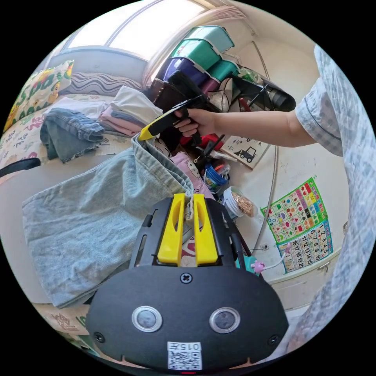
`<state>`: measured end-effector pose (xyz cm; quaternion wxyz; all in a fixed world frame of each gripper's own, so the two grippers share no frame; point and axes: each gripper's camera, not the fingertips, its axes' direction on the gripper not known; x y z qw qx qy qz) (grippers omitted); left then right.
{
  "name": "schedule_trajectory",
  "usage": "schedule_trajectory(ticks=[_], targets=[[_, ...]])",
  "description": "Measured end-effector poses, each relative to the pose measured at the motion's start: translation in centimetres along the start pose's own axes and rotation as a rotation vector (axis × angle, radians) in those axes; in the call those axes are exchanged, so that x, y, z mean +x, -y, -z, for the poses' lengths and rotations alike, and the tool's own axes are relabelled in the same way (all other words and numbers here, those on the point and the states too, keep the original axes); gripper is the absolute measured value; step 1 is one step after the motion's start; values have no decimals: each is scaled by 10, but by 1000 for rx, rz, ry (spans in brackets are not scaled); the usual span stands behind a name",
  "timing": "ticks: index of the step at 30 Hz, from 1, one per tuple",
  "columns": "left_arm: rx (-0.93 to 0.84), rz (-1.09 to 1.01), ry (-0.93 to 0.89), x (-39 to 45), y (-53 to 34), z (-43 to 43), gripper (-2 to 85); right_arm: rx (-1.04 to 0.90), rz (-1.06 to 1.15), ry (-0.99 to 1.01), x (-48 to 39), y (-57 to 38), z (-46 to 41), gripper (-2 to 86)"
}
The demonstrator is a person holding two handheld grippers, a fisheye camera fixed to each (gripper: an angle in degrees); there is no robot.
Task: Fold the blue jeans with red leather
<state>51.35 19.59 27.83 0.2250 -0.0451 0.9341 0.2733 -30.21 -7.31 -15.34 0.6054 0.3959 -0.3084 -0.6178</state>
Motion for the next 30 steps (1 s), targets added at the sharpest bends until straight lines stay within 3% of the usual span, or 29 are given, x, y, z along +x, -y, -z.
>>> schedule_trajectory(ticks=[11,22,27,30], targets=[[-128,-90,11,124,107,-35,32,95,-156,-41,-215,-98,43,39],[-174,-95,56,201,195,-10,44,84,-204,-24,-388,-117,62,46],[-315,-57,-222,218,229,-5,68,88,-508,-27,-444,-162,62,57],[-251,-191,-250,225,271,45,73,230,-661,-86,-507,-203,64,64]])
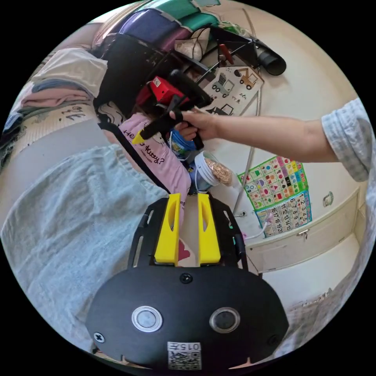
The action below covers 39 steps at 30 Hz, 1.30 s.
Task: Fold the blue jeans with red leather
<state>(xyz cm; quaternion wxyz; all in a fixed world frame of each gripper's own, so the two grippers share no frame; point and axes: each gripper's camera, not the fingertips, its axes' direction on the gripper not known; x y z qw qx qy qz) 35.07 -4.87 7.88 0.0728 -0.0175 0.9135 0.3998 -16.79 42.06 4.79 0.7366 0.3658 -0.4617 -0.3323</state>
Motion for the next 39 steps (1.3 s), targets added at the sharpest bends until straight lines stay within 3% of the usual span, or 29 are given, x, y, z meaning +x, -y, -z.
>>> schedule_trajectory(ticks=[4,10,16,20,23,27,30,34,39], targets=[[-35,-64,151,-32,58,46,91,191,-240,111,-44,-100,-1,113],[-313,-160,29,-61,168,4,132,368,-438,211,-100,-191,-35,166],[-598,-280,101,-30,220,-52,96,464,-467,172,-129,-219,-39,106],[-521,-192,34,-19,256,-24,67,506,-489,200,-133,-249,-33,41],[-494,-238,99,0,269,-11,63,493,-505,190,-129,-261,-30,28],[-540,-223,192,9,271,-28,69,404,-525,100,-124,-263,-38,33],[-475,-122,161,11,285,-7,79,457,-548,92,-122,-282,-33,57],[-392,-169,147,31,300,30,84,523,-588,23,-124,-317,-22,62],[-547,-271,170,47,294,6,84,526,-518,40,-129,-313,-35,57]])
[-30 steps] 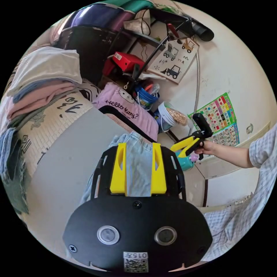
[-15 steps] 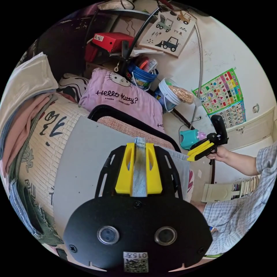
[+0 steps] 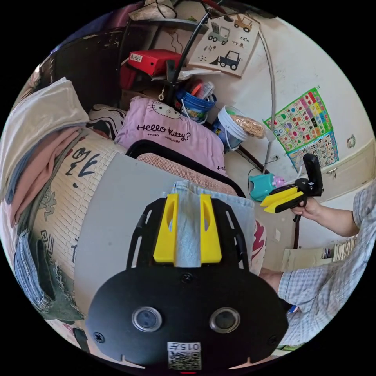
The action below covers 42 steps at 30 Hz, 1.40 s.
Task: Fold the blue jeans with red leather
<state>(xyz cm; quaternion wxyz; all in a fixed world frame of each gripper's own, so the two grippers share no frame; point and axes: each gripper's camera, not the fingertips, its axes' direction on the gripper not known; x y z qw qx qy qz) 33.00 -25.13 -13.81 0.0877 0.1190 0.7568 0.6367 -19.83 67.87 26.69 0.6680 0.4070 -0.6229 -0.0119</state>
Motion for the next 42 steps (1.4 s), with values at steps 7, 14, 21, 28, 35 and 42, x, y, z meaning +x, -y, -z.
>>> schedule_trajectory(ticks=[7,14,21,28,35,42], targets=[[-74,-77,-34,-13,22,11,96,131,-44,-57,43,1,5,90],[-241,-141,-173,-51,79,-20,175,23,-81,120,123,32,-19,200],[-359,-128,-319,-84,100,-64,165,-6,-39,140,162,57,-49,178],[-456,-137,-362,-116,87,-86,162,-8,-54,215,212,80,-87,158],[-414,-89,-431,-154,76,-124,107,-19,-96,219,268,115,-142,118],[-222,-182,-549,-182,32,-114,57,43,-24,117,288,130,-178,67]])
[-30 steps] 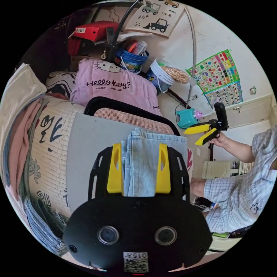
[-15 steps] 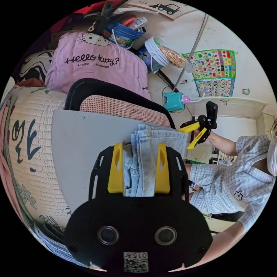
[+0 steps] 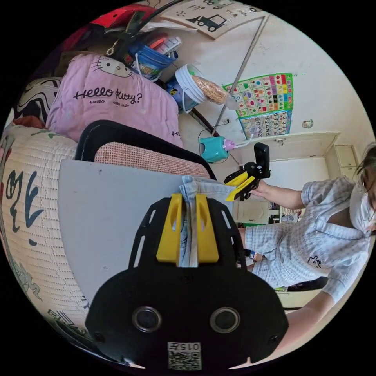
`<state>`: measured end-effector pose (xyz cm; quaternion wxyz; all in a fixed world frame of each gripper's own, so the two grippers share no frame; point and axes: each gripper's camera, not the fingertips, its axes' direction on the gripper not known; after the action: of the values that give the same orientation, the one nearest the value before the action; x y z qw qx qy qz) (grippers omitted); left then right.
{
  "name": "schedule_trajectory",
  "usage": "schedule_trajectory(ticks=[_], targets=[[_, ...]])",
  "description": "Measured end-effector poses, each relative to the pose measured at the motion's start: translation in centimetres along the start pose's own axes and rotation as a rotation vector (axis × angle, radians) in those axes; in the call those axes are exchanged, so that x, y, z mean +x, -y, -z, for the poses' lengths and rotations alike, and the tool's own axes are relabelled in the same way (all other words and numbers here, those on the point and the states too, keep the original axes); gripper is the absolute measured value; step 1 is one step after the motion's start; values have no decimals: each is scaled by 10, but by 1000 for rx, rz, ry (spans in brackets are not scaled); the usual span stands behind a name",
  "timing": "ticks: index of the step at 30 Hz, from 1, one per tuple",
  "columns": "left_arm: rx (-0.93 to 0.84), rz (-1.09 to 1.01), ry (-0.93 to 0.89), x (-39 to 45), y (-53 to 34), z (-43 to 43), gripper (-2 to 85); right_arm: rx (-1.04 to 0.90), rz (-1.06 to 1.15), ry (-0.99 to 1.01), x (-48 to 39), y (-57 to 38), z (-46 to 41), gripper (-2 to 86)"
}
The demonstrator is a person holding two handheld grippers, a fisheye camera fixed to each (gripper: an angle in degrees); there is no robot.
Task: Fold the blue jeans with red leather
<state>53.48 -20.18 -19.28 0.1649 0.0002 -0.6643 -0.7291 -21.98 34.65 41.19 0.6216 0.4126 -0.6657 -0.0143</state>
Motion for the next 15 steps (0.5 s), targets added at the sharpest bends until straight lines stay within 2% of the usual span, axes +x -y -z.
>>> schedule_trajectory(ticks=[4,9,15], targets=[[140,-152,-18,19,-54,19,55,35,144,-74,-13,3,-20,60],[273,-295,-49,45,-162,38,52,36,335,-215,-48,0,-56,56],[327,-276,-58,25,-295,37,53,-41,541,-303,-99,-6,-141,54]])
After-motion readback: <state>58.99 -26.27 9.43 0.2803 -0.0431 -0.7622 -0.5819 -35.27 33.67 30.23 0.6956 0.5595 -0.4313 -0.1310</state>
